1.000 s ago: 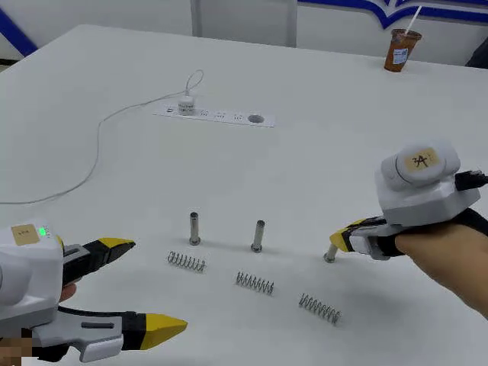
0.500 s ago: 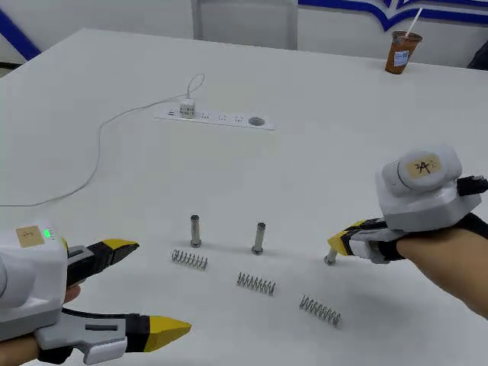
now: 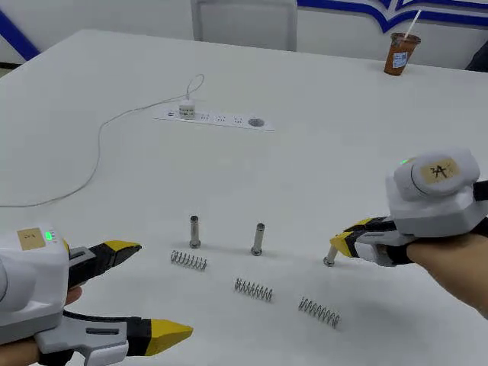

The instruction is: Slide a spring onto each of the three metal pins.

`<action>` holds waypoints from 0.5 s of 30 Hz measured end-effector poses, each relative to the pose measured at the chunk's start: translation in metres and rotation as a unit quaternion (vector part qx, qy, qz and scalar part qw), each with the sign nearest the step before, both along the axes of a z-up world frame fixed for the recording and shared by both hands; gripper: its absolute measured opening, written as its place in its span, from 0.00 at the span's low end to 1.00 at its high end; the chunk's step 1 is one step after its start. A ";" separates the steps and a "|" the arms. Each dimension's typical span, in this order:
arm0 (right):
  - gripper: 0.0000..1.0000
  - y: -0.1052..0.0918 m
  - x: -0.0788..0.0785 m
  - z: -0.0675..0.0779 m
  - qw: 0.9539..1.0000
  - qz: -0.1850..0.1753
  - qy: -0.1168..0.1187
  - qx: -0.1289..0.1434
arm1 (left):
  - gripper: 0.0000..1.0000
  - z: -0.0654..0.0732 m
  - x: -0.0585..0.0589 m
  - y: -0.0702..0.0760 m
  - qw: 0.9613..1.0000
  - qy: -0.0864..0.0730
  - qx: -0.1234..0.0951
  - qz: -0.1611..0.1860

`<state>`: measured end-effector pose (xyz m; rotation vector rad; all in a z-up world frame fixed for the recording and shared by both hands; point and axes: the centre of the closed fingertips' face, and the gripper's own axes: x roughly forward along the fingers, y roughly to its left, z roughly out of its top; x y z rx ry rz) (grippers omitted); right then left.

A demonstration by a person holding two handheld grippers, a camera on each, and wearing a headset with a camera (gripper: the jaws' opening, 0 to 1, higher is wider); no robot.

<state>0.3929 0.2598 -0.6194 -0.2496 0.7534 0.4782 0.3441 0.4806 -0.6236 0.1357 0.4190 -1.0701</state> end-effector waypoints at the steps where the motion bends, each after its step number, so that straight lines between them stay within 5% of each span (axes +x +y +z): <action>1: 0.15 -0.001 -0.001 0.001 1.000 -0.001 -0.002 0.001 | 0.87 0.001 -0.001 -0.002 1.000 -0.001 0.000 -0.003; 15: 0.17 -0.011 -0.019 0.001 1.000 -0.019 -0.005 0.012 | 0.73 0.003 -0.021 -0.045 0.995 -0.006 0.005 -0.096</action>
